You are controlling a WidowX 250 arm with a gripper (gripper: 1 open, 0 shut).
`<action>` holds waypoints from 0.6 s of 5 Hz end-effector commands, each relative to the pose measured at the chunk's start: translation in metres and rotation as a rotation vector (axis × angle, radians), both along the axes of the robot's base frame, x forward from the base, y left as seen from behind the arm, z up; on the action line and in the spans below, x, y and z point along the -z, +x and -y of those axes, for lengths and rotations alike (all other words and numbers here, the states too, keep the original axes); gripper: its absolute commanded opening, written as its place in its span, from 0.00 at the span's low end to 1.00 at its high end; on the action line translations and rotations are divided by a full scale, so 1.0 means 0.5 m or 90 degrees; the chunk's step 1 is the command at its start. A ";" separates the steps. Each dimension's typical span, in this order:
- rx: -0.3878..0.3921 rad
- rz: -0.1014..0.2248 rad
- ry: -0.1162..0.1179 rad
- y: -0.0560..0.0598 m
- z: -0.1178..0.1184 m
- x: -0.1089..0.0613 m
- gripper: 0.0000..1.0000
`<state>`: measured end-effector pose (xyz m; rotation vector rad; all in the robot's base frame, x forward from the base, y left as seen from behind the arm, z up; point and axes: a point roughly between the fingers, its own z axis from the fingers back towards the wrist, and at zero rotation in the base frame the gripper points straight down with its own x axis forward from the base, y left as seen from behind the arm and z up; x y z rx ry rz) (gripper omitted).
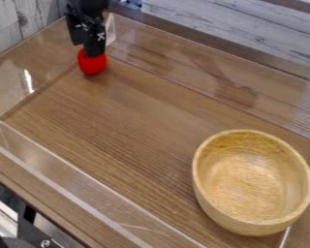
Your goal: Move the red object to the right side of the table
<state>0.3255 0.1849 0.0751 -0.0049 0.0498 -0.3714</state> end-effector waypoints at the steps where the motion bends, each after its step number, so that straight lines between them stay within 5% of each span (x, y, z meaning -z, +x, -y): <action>1: 0.023 0.032 0.012 0.022 0.015 -0.019 1.00; 3: 0.030 0.039 0.010 0.043 -0.001 0.010 1.00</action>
